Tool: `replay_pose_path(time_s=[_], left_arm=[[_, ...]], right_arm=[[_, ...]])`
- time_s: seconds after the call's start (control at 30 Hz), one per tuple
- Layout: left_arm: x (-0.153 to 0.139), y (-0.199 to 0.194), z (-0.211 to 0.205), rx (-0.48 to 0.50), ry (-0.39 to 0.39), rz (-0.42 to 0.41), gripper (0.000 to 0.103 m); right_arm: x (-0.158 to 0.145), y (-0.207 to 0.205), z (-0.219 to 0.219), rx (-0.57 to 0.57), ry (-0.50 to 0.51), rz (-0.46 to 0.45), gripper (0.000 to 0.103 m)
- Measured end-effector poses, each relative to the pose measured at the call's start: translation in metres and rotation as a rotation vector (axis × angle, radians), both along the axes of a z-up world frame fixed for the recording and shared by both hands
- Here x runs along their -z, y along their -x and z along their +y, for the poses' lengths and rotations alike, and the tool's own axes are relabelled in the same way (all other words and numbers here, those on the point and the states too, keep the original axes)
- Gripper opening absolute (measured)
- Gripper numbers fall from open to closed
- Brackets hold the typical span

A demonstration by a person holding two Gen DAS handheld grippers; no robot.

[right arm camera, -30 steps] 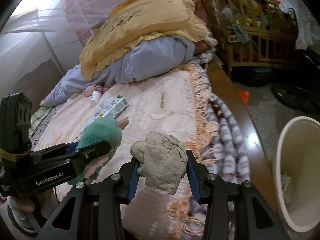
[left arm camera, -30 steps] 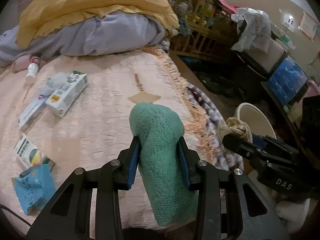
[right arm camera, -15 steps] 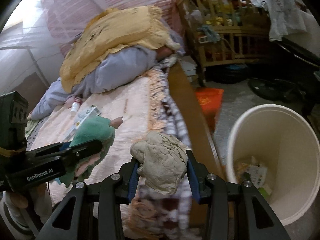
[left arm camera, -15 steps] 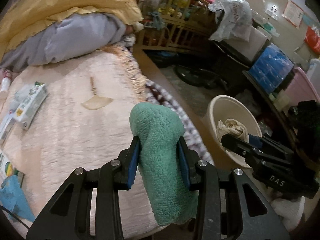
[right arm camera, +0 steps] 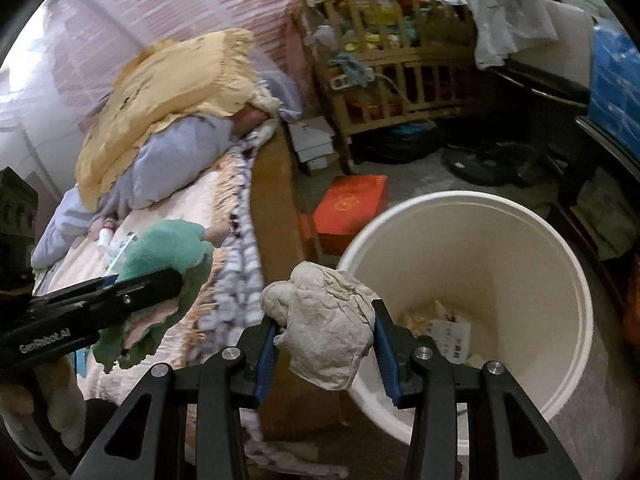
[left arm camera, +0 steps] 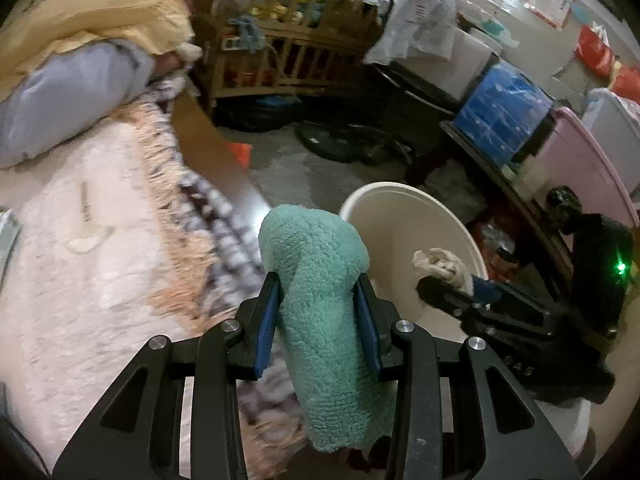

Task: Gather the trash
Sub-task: 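Carry the beige cloth and green towel over the white bucket, then open both tools to drop the cloth and towel into the bucket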

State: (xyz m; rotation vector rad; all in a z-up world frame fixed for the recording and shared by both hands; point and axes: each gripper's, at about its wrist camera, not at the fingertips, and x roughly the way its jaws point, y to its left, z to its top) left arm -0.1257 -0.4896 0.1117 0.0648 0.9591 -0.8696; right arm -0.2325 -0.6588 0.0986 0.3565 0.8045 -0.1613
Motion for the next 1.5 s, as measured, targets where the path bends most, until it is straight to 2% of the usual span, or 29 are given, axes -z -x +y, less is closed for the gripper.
replay_pose_path(time_s=[0.27,0.63,0.7,0.83,0.87,0.93,1.0,1.03,1.17,1.5], left_arm=[[0.004,0.003,-0.047,0.06,-0.002,0.004,0.034],[0.019,0.002,-0.094,0.122,0.009,0.063,0.035],[0.022,0.002,-0.101,0.129,0.011,0.069,0.035],[0.026,0.002,-0.109,0.144,0.026,0.093,0.042],[0.027,0.002,-0.11,0.145,0.027,0.094,0.045],[0.026,0.001,-0.11,0.144,0.043,0.091,0.057],[0.025,0.0,-0.106,0.142,0.054,0.09,0.062],[0.025,-0.001,-0.105,0.138,0.054,0.09,0.063],[0.023,-0.001,-0.098,0.134,0.043,0.089,0.063],[0.019,0.005,-0.061,0.064,-0.008,0.018,0.063]], right_arm=[[0.013,0.014,-0.029,0.072,-0.001,0.025,0.041],[0.025,0.029,-0.063,0.172,-0.041,0.056,0.041],[0.027,0.03,-0.068,0.189,-0.049,0.063,0.044],[0.029,0.033,-0.076,0.229,-0.059,0.066,0.045],[0.03,0.033,-0.078,0.234,-0.061,0.066,0.047],[0.032,0.033,-0.08,0.248,-0.062,0.071,0.052],[0.034,0.032,-0.083,0.256,-0.076,0.077,0.062],[0.033,0.033,-0.084,0.257,-0.079,0.074,0.063],[0.033,0.032,-0.082,0.252,-0.082,0.068,0.063],[0.031,0.023,-0.063,0.202,-0.052,0.061,0.064]])
